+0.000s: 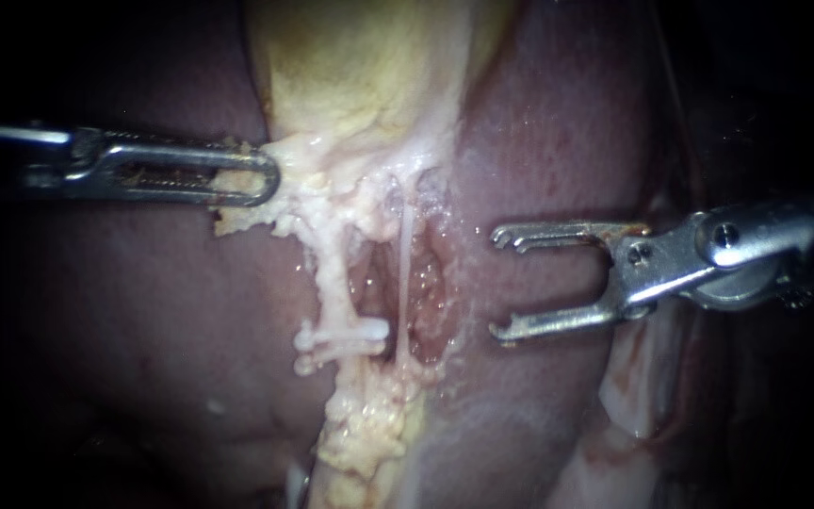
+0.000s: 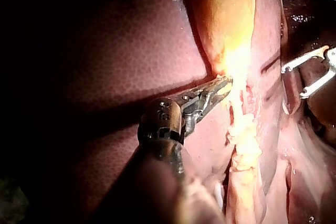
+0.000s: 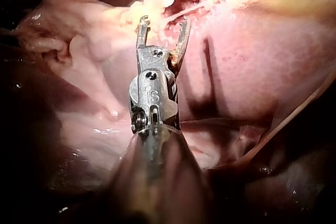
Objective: Going back second clip left tube
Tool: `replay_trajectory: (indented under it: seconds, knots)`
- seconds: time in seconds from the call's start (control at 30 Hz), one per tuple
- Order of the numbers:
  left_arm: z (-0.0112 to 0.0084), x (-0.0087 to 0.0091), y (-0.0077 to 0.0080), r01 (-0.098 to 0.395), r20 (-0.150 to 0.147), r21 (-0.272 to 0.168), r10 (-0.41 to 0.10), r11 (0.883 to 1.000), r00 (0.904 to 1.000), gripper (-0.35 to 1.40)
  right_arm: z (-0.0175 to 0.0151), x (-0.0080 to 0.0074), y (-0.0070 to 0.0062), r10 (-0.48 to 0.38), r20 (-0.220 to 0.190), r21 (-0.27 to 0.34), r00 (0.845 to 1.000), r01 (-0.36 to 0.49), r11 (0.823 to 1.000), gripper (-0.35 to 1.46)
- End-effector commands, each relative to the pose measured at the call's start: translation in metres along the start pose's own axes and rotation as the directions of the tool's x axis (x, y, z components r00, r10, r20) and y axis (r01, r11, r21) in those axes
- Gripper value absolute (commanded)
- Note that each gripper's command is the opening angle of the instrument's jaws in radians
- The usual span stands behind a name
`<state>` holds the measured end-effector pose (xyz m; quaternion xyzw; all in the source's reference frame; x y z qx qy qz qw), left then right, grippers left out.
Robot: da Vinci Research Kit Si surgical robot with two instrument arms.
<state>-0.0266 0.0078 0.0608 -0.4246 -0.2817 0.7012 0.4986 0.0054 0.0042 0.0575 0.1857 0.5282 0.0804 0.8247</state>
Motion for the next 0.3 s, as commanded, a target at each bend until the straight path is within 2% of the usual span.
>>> replay_trajectory:
  seconds: [0.03,0.23,0.3]
  knots:
    - [0.0,0.0,0.0,0.0,0.001,0.0,0.0,1.0,1.0,-0.35,0.0,0.0,0.0,0.0,0.0,0.0,1.0,0.0,1.0,0.5]
    - [0.0,0.0,0.0,0.0,0.001,0.0,0.0,1.0,1.0,-0.35,0.0,0.0,-0.0001,0.0,-0.002,0.009,1.0,0.0,1.0,0.5]
    - [-0.0002,0.0,0.0,0.0,0.002,-0.001,0.0,1.0,1.0,-0.35,0.0002,0.0001,-0.0002,-0.001,-0.006,0.029,1.0,0.002,1.0,0.5]
